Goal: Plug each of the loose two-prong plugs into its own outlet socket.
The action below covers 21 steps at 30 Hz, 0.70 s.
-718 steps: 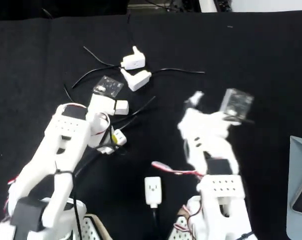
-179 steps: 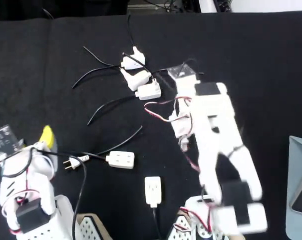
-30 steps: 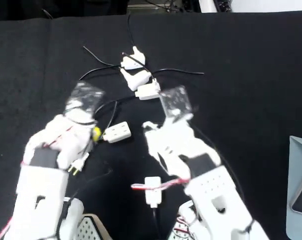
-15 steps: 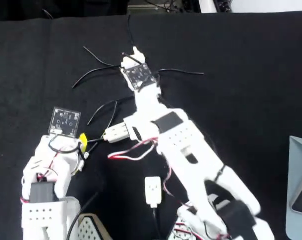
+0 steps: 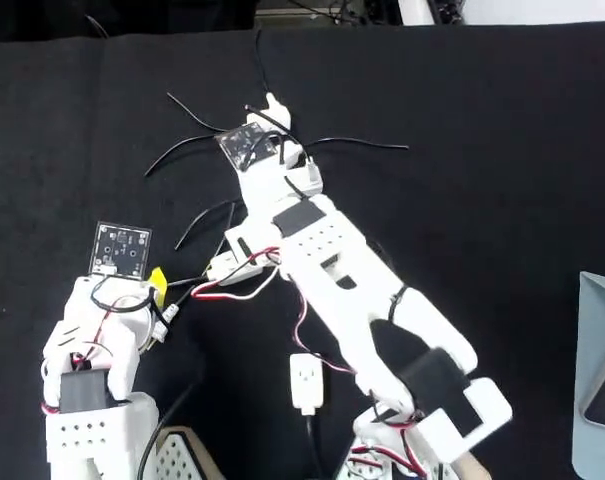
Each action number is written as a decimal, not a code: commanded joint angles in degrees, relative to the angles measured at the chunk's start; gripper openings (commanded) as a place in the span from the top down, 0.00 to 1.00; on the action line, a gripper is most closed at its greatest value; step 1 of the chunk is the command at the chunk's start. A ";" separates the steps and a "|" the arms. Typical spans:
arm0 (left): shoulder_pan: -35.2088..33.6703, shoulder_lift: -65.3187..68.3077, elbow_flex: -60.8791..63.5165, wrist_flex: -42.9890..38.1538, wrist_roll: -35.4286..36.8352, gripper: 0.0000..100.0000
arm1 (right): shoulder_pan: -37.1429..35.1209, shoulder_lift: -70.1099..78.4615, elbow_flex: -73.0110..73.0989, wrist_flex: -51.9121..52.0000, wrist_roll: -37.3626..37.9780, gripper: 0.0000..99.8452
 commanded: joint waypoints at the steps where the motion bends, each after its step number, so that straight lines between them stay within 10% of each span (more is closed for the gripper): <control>1: -0.57 -0.53 -0.31 -1.23 0.70 0.81 | -0.44 0.31 -3.47 0.35 -0.44 0.99; 21: -0.57 -0.53 -0.31 -1.23 0.70 0.81 | 3.60 0.48 -3.38 2.11 -0.09 0.99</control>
